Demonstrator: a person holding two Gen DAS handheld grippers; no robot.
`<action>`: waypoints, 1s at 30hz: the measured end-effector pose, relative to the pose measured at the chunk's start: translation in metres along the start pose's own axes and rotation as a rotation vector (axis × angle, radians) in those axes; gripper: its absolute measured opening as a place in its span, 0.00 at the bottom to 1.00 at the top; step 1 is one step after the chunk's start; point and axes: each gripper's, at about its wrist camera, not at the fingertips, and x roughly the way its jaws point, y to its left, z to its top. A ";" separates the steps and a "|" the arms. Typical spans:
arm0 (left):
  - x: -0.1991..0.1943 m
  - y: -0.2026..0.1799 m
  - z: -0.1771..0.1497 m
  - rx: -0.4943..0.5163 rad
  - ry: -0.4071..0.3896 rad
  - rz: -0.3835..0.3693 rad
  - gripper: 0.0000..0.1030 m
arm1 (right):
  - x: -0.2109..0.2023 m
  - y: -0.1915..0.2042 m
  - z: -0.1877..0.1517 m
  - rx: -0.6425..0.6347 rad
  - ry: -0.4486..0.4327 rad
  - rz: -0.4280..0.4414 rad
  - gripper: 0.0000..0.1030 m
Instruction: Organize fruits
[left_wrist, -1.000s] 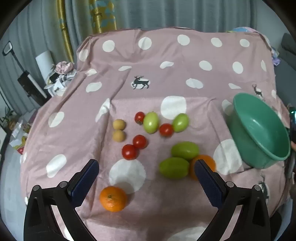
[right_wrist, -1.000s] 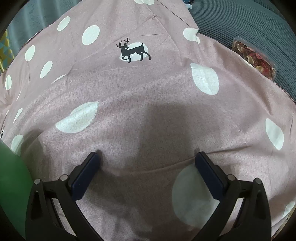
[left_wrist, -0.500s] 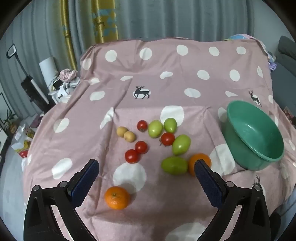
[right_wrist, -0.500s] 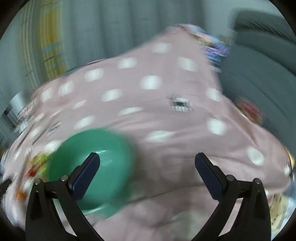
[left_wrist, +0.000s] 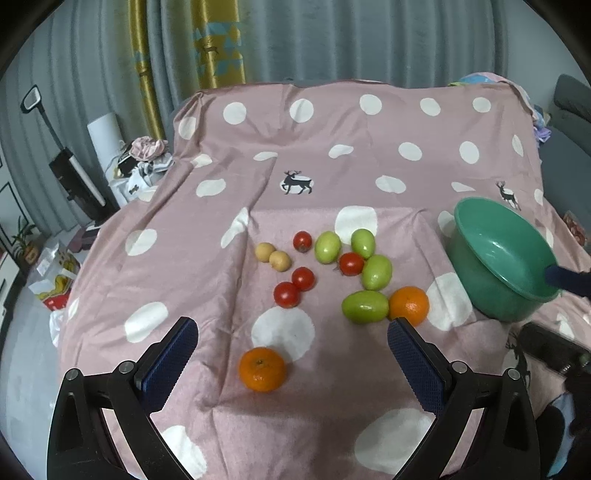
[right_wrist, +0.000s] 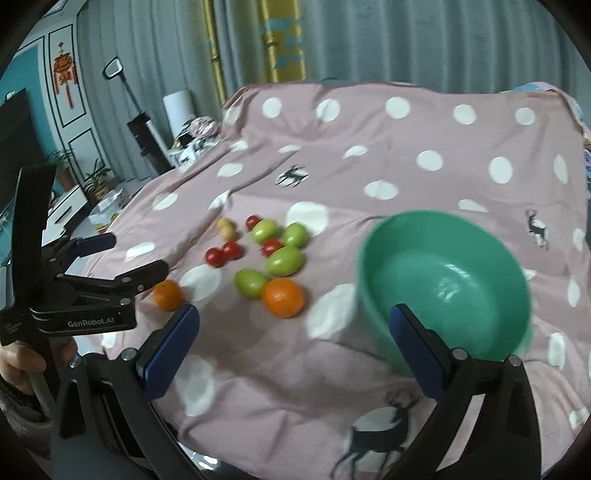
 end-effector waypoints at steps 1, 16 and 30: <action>-0.001 0.000 0.000 0.000 -0.002 -0.005 0.99 | 0.004 0.006 -0.001 -0.008 0.006 0.008 1.00; 0.000 -0.002 -0.005 0.016 -0.001 -0.019 0.99 | 0.000 0.017 -0.002 -0.051 0.045 0.028 1.00; 0.002 -0.002 -0.001 0.025 -0.008 -0.012 0.99 | 0.003 0.025 0.001 -0.070 0.042 0.036 1.00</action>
